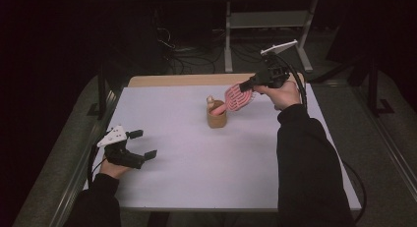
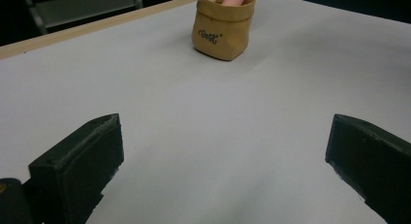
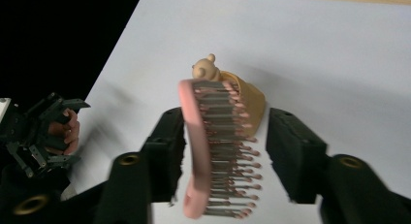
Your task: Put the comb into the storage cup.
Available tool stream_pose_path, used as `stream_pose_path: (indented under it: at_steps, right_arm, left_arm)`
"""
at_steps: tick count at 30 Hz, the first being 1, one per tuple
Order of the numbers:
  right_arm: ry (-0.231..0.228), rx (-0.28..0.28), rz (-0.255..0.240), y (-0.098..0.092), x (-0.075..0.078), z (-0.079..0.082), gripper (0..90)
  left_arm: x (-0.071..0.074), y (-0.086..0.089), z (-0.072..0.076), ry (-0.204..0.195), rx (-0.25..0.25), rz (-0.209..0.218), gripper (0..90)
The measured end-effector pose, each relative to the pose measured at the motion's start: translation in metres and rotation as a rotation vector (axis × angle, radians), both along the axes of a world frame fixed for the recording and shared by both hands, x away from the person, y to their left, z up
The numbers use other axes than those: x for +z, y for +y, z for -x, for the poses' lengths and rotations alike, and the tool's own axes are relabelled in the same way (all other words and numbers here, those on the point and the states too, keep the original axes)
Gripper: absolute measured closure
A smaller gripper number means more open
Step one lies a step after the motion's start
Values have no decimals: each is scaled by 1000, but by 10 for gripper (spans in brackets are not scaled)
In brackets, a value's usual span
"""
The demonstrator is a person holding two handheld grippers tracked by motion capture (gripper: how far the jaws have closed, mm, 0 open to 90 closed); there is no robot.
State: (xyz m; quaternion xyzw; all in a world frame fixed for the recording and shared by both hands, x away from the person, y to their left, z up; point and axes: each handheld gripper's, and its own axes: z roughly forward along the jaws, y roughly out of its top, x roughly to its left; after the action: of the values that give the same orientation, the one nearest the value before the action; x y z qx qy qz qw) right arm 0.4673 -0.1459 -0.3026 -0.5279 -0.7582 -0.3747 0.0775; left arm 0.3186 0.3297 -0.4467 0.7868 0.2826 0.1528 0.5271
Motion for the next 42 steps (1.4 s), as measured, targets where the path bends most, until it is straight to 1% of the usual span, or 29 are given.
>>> stream_pose_path:
  at_steps: [5,7,11,12,15,16,18,19,22,27,31,36,42]
  right_arm:
    - [13,-9,-9,-6,-2,1,310]
    - [7,-7,-6,-8,-2,2,268]
    - [-13,5,-4,-12,-2,5,154]
    - [-20,8,-4,-13,-2,5,135]
    - [-33,6,1,-16,-1,7,123]
    - [-42,6,0,-18,-1,8,105]
    - [-51,6,-8,-20,0,9,32]
    - [-58,5,-6,-21,0,10,18]
    - [-67,8,-11,-25,-1,12,0]
    - [-101,7,-23,-32,0,16,0]
    - [-116,12,-26,-37,2,19,0]
    - [-126,7,-20,-44,1,22,0]
    - [-138,-2,-25,-56,-5,28,0]
  left_arm:
    - [0,0,0,2,-1,-2,0]
    - [-1,0,0,2,-2,-3,0]
    - [-1,-1,0,4,-2,-1,0]
    - [-1,-1,-1,4,-3,-1,0]
    - [-1,-1,0,6,-3,-5,0]
    - [-1,-1,0,6,-3,-5,0]
    - [-1,-1,0,5,-3,-6,0]
    - [-1,-1,-1,6,-3,-4,0]
    - [-1,-1,-1,6,-4,-8,0]
    - [-2,-2,-1,8,-4,-8,0]
    - [-2,-2,-1,9,-3,-9,0]
    - [-2,-2,-1,11,-3,-9,0]
    - [-3,-2,-1,14,-6,-16,0]
